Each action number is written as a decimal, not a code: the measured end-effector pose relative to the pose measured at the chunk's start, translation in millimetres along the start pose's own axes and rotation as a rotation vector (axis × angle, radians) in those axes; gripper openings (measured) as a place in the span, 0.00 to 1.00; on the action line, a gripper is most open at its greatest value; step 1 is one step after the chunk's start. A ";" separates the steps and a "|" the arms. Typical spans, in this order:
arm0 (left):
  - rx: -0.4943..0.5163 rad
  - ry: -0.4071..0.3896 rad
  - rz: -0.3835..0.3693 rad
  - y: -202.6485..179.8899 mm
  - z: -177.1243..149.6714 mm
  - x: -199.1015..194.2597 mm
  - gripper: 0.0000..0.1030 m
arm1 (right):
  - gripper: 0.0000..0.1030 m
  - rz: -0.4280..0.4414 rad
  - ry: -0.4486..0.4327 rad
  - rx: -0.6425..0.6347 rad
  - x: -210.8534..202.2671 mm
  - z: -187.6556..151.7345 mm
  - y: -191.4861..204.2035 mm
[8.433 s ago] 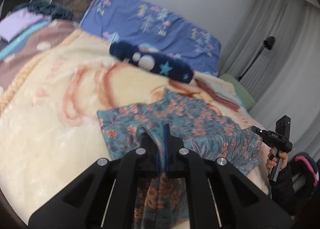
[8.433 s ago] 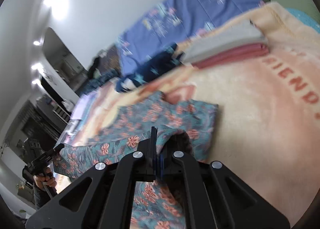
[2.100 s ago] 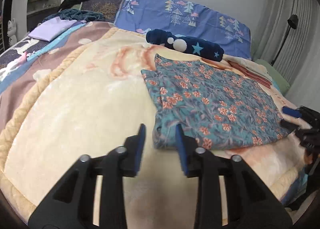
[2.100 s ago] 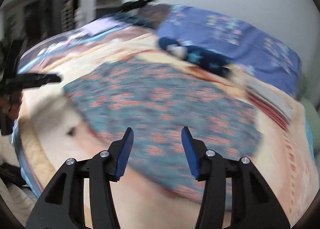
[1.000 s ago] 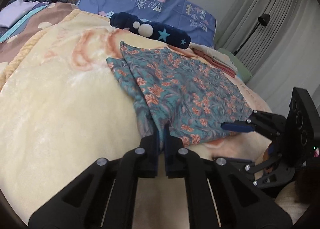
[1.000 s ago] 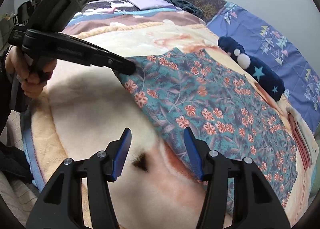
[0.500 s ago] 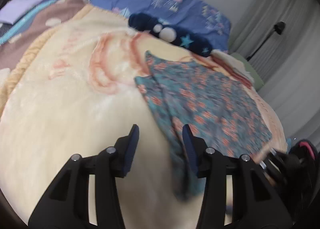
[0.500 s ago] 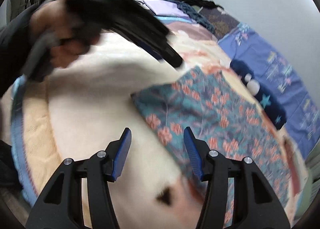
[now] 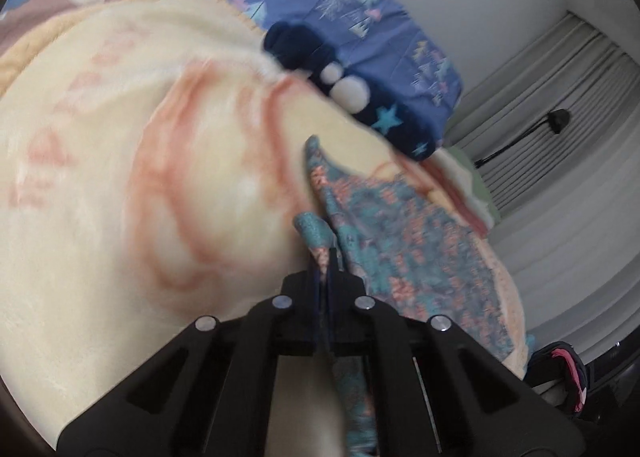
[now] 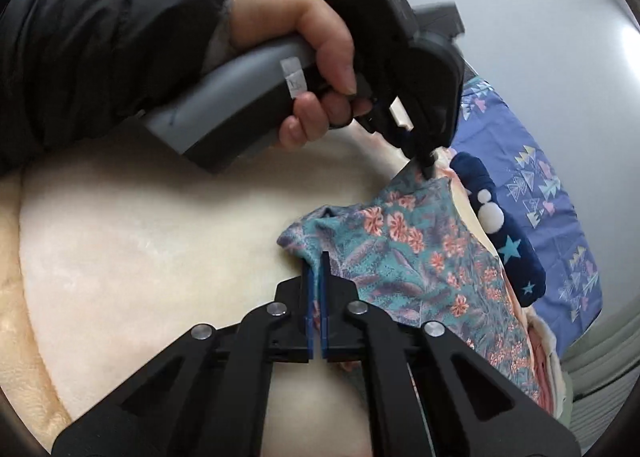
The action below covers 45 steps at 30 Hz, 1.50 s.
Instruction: Fold small clothes
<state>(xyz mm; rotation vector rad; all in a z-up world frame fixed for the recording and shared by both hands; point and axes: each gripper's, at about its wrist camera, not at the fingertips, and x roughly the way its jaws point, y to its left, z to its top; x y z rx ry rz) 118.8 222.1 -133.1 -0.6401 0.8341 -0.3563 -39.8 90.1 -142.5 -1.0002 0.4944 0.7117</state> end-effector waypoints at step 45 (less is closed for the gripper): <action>0.005 0.009 -0.038 -1.1 2.7 26.9 0.11 | 0.32 -0.229 0.069 -0.092 2.3 -10.1 14.3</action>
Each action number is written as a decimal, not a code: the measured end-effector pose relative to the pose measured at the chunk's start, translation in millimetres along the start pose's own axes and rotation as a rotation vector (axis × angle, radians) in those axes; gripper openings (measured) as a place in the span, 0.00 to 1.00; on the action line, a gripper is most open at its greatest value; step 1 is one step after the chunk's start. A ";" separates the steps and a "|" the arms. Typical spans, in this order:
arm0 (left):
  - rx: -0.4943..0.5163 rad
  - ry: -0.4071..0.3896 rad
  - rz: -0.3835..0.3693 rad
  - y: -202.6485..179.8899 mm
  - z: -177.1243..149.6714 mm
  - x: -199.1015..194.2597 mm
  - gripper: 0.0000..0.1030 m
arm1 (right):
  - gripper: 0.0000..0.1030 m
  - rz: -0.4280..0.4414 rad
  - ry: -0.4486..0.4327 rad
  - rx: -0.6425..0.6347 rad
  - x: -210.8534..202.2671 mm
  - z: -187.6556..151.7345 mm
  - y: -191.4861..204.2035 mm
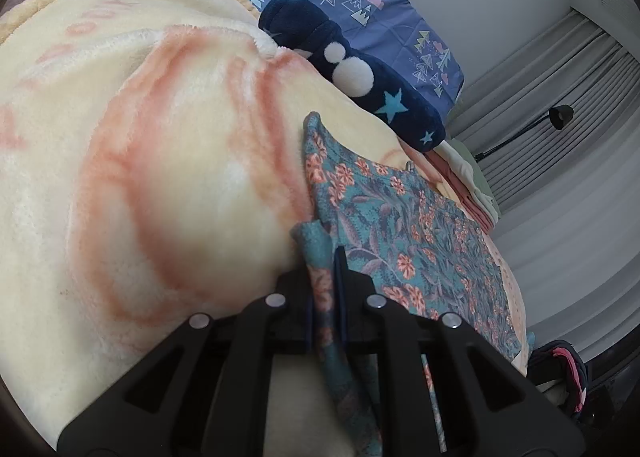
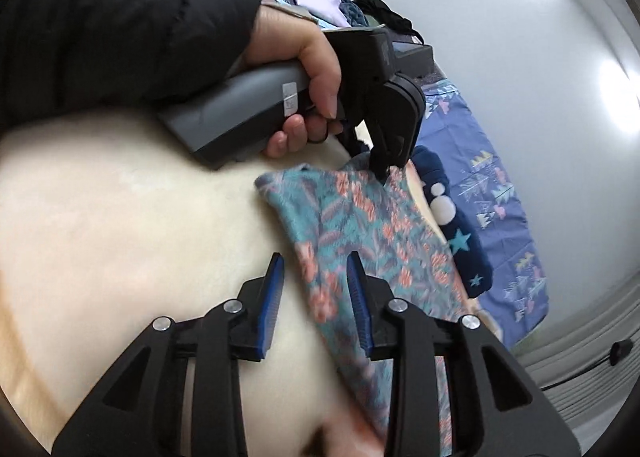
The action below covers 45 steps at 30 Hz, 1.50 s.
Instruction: Fold small clothes
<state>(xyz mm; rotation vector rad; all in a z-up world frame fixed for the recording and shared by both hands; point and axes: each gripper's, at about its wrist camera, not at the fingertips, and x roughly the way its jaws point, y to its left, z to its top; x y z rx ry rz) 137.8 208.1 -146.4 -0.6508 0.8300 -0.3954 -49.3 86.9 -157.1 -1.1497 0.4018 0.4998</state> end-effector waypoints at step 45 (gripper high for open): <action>0.281 0.016 0.123 -173.4 37.6 16.5 0.07 | 0.09 0.090 -0.139 0.733 -23.2 -59.7 -159.0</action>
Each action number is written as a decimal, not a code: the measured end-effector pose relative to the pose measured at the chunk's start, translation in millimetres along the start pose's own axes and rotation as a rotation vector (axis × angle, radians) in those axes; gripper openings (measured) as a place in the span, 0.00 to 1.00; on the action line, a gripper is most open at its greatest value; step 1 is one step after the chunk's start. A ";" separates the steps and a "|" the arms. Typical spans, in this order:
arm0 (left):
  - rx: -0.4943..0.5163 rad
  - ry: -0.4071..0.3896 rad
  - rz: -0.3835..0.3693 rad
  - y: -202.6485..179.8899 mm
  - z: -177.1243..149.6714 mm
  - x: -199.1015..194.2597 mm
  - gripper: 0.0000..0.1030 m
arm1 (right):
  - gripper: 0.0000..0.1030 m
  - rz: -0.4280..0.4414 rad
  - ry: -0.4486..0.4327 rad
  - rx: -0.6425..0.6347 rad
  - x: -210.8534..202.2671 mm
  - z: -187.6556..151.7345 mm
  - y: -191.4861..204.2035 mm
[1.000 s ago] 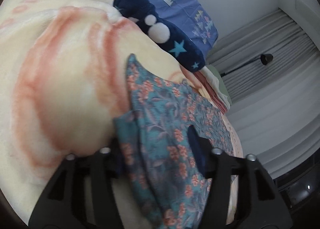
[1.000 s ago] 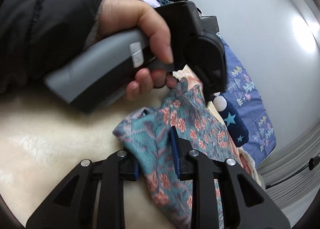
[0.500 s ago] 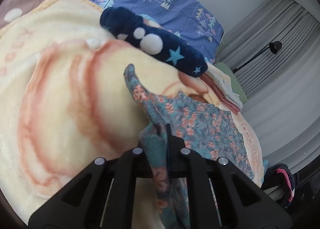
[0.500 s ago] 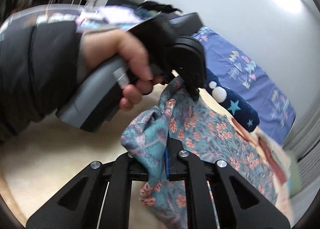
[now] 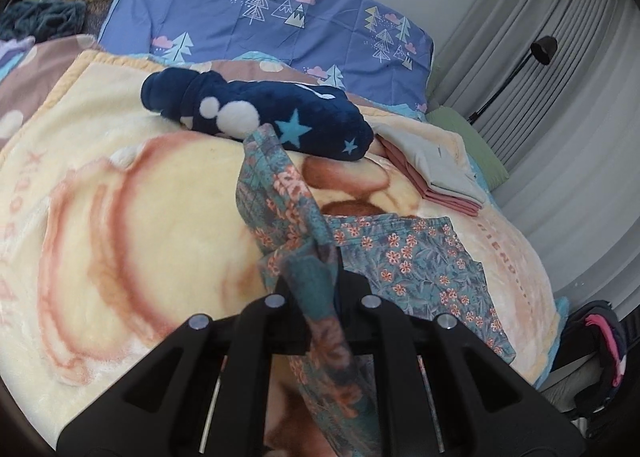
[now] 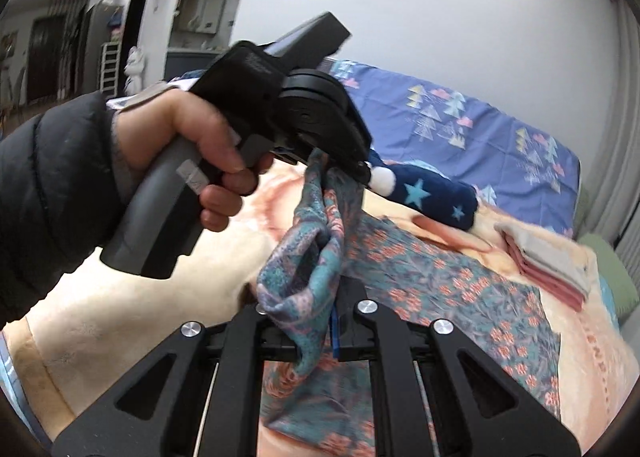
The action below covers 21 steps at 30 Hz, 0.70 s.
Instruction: Fold small clothes
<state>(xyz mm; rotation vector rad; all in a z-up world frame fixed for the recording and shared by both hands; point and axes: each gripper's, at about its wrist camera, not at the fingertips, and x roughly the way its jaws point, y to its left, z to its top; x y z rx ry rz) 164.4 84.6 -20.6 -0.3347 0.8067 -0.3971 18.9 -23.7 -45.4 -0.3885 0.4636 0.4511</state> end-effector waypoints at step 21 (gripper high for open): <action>0.198 0.057 0.061 -145.7 12.1 64.6 0.07 | 0.09 -0.024 -0.032 0.329 -54.0 -48.8 -124.7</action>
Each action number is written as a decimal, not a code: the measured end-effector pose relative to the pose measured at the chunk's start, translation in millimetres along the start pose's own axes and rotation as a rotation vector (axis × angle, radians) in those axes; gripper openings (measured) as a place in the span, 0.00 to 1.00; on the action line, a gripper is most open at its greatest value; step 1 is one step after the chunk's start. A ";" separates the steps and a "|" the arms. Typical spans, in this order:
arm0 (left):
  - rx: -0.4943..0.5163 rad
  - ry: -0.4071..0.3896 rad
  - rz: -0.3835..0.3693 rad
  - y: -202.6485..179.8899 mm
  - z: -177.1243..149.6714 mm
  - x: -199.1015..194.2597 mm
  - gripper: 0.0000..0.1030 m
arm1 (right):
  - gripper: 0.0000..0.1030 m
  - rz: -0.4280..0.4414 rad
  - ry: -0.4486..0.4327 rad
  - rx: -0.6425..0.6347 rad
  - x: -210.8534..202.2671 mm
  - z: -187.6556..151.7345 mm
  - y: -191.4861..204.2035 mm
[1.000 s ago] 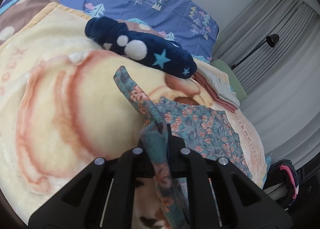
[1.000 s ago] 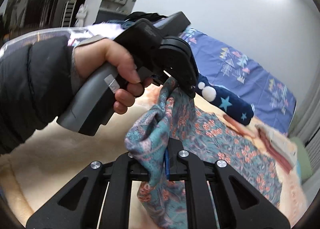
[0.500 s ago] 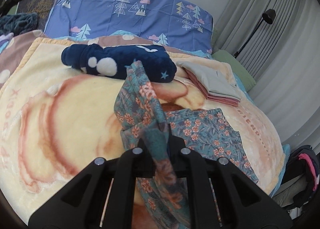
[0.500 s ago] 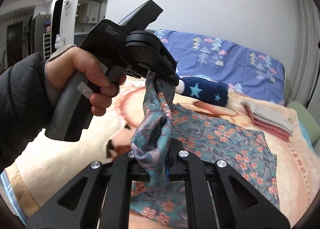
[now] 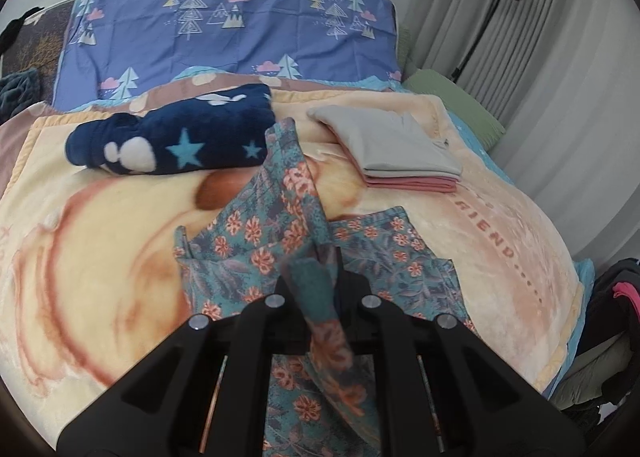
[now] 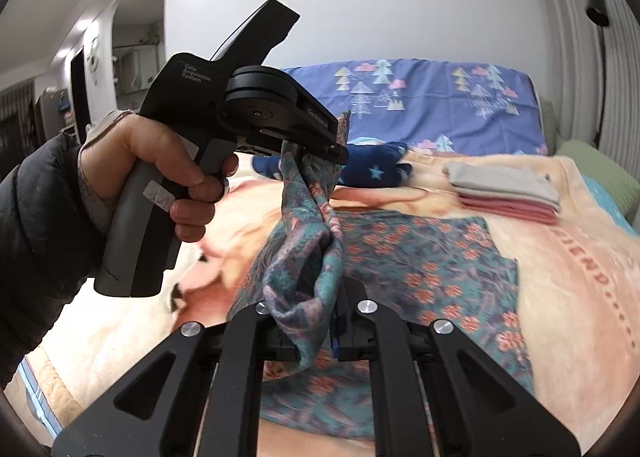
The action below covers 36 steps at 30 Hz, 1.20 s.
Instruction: Fold small clothes
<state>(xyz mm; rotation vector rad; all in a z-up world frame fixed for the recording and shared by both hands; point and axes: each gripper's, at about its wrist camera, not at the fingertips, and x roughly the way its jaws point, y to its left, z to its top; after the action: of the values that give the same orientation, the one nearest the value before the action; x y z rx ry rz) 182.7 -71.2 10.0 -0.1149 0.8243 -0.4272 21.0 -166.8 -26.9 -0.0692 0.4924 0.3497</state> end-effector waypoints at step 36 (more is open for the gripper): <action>0.216 0.208 0.069 -121.1 -0.1 129.5 0.07 | 0.09 -0.032 0.064 0.327 -4.5 -42.9 -128.0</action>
<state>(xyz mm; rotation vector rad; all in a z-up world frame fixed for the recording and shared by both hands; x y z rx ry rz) 221.1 -234.5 -47.3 0.1603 0.9773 -0.4658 42.1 -294.7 -64.9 0.2295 0.6057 0.2321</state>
